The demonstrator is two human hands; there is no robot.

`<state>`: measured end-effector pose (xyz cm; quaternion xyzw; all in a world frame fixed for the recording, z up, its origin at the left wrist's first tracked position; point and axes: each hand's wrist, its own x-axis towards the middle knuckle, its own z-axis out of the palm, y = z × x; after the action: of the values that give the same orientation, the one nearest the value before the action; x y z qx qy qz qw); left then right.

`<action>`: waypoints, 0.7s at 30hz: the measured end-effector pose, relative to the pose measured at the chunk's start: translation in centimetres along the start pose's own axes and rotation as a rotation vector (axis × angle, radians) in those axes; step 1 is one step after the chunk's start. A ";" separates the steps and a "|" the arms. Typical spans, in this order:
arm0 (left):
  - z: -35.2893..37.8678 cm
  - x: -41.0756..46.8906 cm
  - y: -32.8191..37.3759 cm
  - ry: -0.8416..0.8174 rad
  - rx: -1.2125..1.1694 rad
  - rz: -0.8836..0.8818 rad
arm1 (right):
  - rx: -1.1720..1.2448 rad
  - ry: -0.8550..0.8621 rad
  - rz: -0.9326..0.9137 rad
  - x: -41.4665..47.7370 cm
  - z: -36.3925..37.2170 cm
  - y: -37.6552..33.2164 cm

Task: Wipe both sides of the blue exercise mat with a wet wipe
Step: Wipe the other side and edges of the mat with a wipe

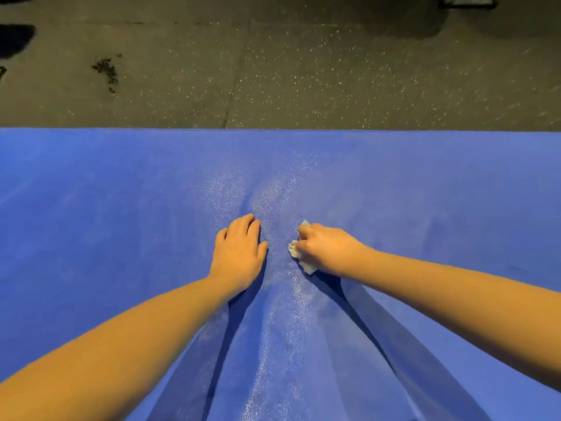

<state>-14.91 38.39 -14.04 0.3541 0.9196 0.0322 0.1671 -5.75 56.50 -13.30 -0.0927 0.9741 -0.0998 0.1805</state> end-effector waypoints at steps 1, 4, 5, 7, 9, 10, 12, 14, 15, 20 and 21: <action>0.9 0.0 0.6 0.026 0.029 -0.037 | -0.015 0.001 0.034 0.2 -0.2 0.8; 3.2 -0.8 1.8 0.106 0.004 -0.126 | -0.021 -0.032 0.065 0.9 -0.5 2.6; 3.6 -1.0 1.8 0.143 -0.018 -0.136 | -0.049 -0.031 0.049 1.0 -0.3 3.1; 4.0 -0.7 1.7 0.210 -0.056 -0.137 | -0.107 0.023 0.003 0.4 -0.1 3.7; 4.3 -0.7 1.7 0.235 -0.075 -0.126 | -0.283 0.082 -0.196 -0.9 0.9 3.8; 4.4 -0.7 1.7 0.234 -0.083 -0.124 | -0.355 0.115 -0.288 -1.5 1.3 3.9; 4.5 -0.7 1.8 0.238 -0.093 -0.121 | -0.377 0.120 -0.419 -2.1 1.8 4.3; 4.5 -0.6 1.6 0.236 -0.093 -0.124 | -0.339 0.088 -0.445 -1.1 0.7 5.3; 4.5 -0.6 1.5 0.240 -0.092 -0.125 | -0.338 0.111 -0.430 -0.2 0.1 6.1; 4.7 -0.6 1.5 0.264 -0.104 -0.122 | -0.241 0.191 0.020 3.4 -1.9 6.7; 4.8 -0.5 1.6 0.272 -0.105 -0.120 | -0.162 0.215 0.005 3.3 -1.3 5.7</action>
<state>-11.96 38.94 -18.15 0.2815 0.9503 0.1178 0.0612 -10.08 61.50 -14.52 -0.0932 0.9929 -0.0295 0.0674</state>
